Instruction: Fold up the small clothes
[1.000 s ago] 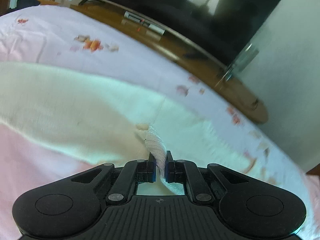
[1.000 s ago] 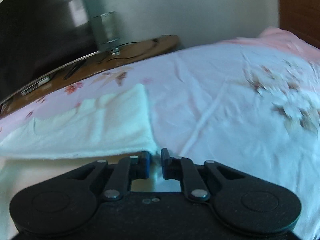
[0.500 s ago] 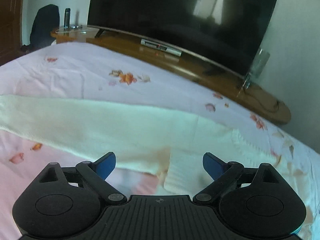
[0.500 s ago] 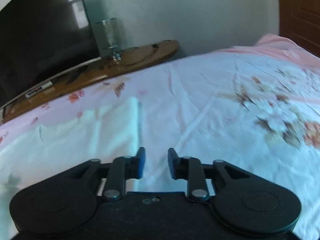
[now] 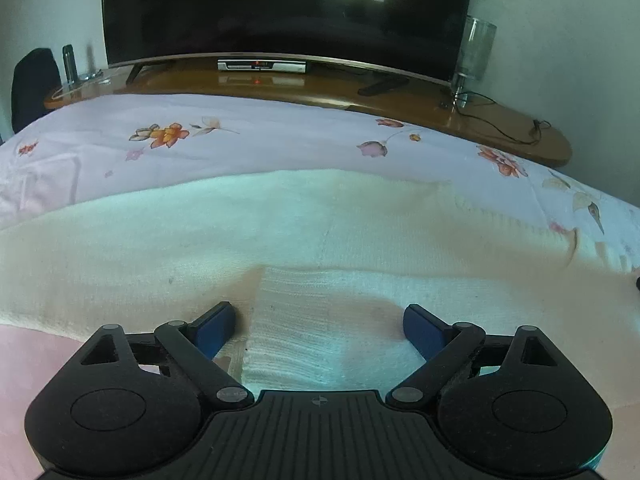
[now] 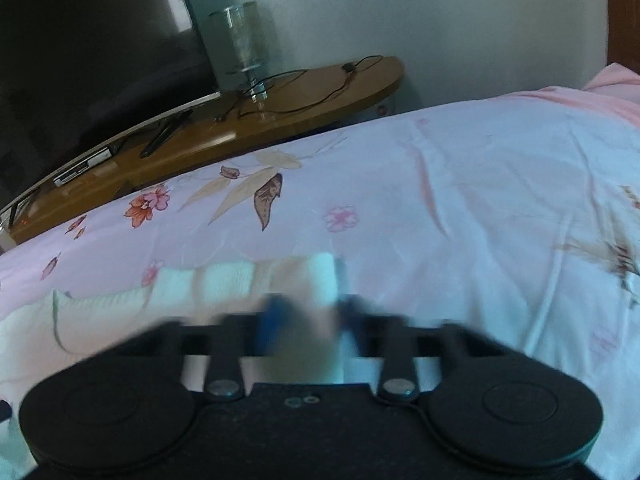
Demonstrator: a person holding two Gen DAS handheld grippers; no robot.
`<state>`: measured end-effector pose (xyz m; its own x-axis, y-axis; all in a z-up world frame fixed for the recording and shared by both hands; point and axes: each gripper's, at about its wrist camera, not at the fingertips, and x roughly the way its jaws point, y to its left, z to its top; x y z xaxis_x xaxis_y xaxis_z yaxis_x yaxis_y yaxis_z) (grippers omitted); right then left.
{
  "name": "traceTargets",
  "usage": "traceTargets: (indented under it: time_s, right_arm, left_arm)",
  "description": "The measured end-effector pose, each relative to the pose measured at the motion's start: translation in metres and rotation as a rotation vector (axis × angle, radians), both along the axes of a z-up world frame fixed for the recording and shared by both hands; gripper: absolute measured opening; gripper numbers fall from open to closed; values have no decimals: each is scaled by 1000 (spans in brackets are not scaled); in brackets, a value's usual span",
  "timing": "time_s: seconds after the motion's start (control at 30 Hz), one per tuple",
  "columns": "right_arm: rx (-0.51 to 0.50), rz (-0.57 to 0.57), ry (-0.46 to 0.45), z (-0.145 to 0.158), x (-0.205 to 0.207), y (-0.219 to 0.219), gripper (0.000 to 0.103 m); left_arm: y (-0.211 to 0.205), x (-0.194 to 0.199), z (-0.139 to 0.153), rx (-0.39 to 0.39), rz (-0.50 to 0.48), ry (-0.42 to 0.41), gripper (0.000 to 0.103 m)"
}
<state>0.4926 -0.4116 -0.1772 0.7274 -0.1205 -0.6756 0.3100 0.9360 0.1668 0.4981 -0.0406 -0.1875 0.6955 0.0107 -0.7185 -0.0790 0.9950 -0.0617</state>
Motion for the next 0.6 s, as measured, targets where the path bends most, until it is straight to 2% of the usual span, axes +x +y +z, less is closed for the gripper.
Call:
traceTargets:
  time_s: [0.1,0.17,0.27,0.4,0.5,0.6]
  right_arm:
    - [-22,-16,-9,-3,-7,-2,8]
    - [-45,-9,6,2,-6,4,9]
    - [-76,-6,-32,20,-19,18,23]
    - [-68,137,-68,39,-39,70,25]
    - [-91,271,-60,40,-49,128,30]
    - [-127,370,-49,35,-56,184,31]
  left_arm:
    - [2,0,8,-18,15,16,91]
    - [10,-8,20,-59,27,6,91]
    - [33,-27,35,-100,68,11,91]
    - [87,-50,35,-151,170,72,92]
    - [137,-70,29,-197,262,114,92]
    - [187,-90,25,-260,354,113,93]
